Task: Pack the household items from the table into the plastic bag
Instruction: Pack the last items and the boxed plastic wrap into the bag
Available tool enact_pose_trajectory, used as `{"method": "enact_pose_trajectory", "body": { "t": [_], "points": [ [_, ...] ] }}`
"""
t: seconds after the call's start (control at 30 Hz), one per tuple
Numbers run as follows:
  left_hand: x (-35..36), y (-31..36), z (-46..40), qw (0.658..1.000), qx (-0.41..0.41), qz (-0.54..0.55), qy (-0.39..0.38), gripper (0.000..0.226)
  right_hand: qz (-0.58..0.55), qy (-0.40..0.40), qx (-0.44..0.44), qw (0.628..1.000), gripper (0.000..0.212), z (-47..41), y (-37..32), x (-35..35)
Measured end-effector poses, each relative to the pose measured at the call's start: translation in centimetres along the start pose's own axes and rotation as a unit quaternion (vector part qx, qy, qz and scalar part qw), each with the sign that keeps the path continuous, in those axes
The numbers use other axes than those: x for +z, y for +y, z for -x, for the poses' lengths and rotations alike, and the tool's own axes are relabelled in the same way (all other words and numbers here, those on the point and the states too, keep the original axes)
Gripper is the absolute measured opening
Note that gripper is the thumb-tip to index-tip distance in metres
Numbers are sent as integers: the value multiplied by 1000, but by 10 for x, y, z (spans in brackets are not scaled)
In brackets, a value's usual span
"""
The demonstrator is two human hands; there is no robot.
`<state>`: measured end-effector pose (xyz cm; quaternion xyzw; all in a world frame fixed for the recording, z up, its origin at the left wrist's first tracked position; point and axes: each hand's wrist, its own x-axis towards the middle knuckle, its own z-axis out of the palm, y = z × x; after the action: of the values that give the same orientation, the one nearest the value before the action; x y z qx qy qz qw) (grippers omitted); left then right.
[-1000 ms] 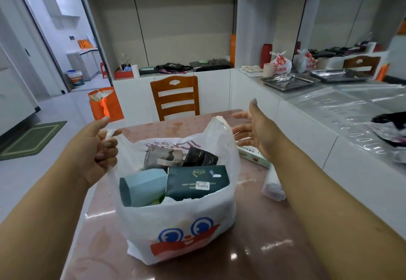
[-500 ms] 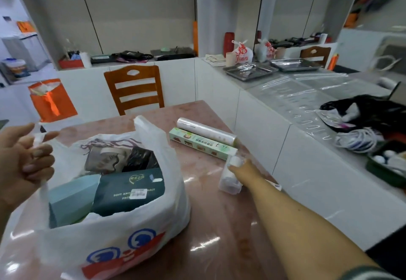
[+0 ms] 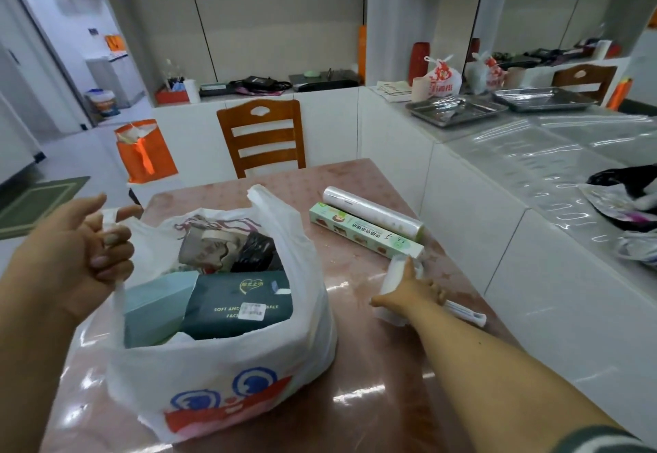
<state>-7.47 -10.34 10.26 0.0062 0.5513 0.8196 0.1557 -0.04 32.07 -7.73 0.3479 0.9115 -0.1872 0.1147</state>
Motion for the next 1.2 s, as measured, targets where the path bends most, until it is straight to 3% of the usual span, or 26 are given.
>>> {"method": "enact_pose_trajectory", "body": {
  "t": [0.13,0.2,0.27,0.33,0.4,0.57,0.6,0.67,0.8,0.87,0.93,1.03,1.07,1.13,1.2],
  "points": [
    [44,-1,35,997,36,-43,57,42,-66,-11,-1,998,139,8,-10,5],
    [46,0,37,996,25,-29,75,29,-180,10,1,984,143,14,-18,-14],
    [44,4,41,995,4,-32,90,29,-322,53,-21,945,134,28,-32,-53],
    [39,5,41,995,-2,-29,93,31,-497,69,-86,861,125,64,-55,-106],
    [37,8,42,994,-4,-33,100,36,-608,53,-216,762,108,112,-81,-154],
    [26,15,45,991,1,-45,129,59,-628,-119,-479,602,67,247,-145,-211],
    [24,16,46,991,2,-38,132,63,-610,-149,-501,596,62,259,-162,-204],
    [20,20,49,992,0,-10,126,67,-562,-182,-505,629,68,273,-198,-178],
    [6,27,55,994,8,62,91,70,-452,-209,-447,743,89,266,-243,-111],
    [-4,29,57,993,5,82,83,79,-400,-190,-446,778,88,259,-248,-91],
    [-11,29,57,993,1,108,57,91,-417,-202,-483,743,84,262,-251,-90],
    [-16,31,60,989,8,134,55,85,-519,-239,-542,616,85,271,-259,-116],
    [-16,31,61,989,10,135,64,82,-536,-238,-551,594,87,272,-262,-126],
    [-16,33,62,989,10,132,73,82,-536,-246,-549,592,88,269,-272,-132],
    [-16,34,63,989,7,130,64,84,-494,-245,-527,647,91,262,-278,-113]
  ]
}}
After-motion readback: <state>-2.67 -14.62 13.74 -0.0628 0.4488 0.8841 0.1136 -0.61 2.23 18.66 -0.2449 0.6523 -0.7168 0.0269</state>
